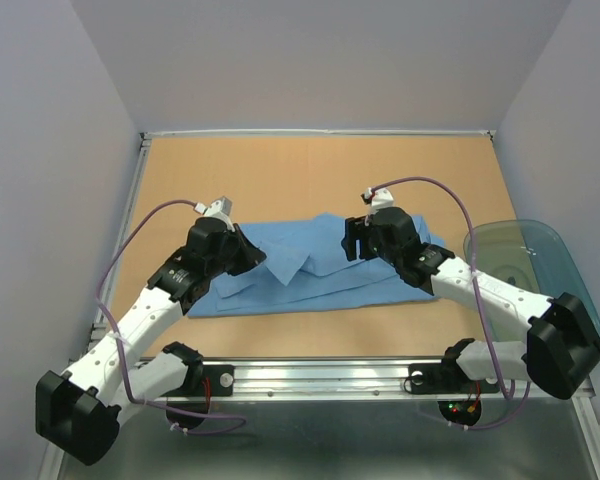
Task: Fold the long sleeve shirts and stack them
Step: Fold the shirt
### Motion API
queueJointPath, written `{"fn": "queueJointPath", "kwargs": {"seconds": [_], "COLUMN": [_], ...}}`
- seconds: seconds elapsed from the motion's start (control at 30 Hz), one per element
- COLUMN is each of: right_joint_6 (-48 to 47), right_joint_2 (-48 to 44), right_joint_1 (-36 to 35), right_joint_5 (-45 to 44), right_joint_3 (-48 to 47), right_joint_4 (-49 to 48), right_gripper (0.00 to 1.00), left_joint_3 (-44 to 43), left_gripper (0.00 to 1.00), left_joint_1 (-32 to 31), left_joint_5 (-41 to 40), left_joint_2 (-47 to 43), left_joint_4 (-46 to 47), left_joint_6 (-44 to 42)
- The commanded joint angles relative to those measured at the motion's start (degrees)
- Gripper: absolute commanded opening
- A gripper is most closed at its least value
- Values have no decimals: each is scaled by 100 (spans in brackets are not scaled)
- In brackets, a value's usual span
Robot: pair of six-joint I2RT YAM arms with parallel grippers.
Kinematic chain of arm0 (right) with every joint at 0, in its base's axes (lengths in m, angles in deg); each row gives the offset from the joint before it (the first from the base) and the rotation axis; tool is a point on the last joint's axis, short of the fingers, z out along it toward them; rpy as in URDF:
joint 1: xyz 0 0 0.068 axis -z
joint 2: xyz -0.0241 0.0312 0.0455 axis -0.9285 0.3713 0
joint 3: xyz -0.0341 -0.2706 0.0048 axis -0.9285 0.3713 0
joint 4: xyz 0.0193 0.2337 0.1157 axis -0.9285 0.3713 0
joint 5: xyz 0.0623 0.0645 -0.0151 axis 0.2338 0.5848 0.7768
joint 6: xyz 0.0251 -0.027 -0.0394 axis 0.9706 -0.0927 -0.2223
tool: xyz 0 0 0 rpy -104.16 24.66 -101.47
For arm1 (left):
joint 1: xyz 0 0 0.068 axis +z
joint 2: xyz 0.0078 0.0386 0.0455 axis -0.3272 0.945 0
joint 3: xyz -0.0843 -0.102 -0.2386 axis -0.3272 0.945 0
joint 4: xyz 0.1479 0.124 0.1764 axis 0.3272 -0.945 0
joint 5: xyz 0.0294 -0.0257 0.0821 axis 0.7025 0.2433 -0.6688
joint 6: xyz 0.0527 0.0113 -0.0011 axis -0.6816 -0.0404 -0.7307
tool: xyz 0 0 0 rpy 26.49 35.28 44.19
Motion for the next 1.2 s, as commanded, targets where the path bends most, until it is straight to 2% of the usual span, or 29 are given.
{"fn": "queueJointPath", "kwargs": {"seconds": [0.0,0.07,0.1,0.13,0.2,0.27,0.37,0.4,0.47,0.5,0.6,0.67,0.73,0.9,0.97,1.17], "right_joint_6": [-380,-345,-336,-318,-309,-309,-309,-309,-283,-274,-195,-151,-116,-55,-28,-2], "right_joint_2": [-82,-64,-47,-47,-90,-134,-249,-292,-337,-371,-468,-495,-477,-460,-486,-425], "right_joint_1": [2,-6,-6,-6,-6,3,-6,-6,-6,-6,-6,-6,-6,3,2,3], "right_joint_5": [46,11,10,10,10,-33,-51,-60,-112,-113,-130,-148,-165,-86,-104,-95], "right_joint_3": [32,41,41,33,24,24,59,85,94,103,120,155,191,235,252,252], "right_joint_4": [-65,-65,-57,-65,-39,-39,-30,-30,-13,-4,5,-4,-4,5,-4,-4], "right_gripper": [72,72,72,72,72,72,72,72,72,72,72,72,72,72,72,72], "left_joint_3": [257,213,152,-58,-296,-681,-1051,-1140,-1324,-1378,-1510,-1519,-1423,-1088,-1027,-807], "left_gripper": [6,24,45,55,67,72,73,73,74,73,74,71,68,71,72,71], "left_joint_1": [6,6,6,6,6,-37,-414,-886,-1319,-1521,-2058,-2147,-2200,-2244,-2261,-2420], "left_joint_5": [-34,-122,-210,-289,-229,-219,280,64,-218,-646,-1902,-2353,-2741,-3819,-4129,-4280], "left_joint_2": [-241,-250,-224,-137,-5,206,399,461,802,952,1699,2076,2166,2105,2157,2351], "left_joint_4": [-730,-775,-792,-810,-749,-757,-512,-494,-563,-764,-1099,-1311,-1162,-1108,-1319,-1478], "left_joint_6": [499,175,-44,-229,-1088,-1790,-2408,-2593,-2717,-2631,-2175,-1375,-910,40,356,1043]}}
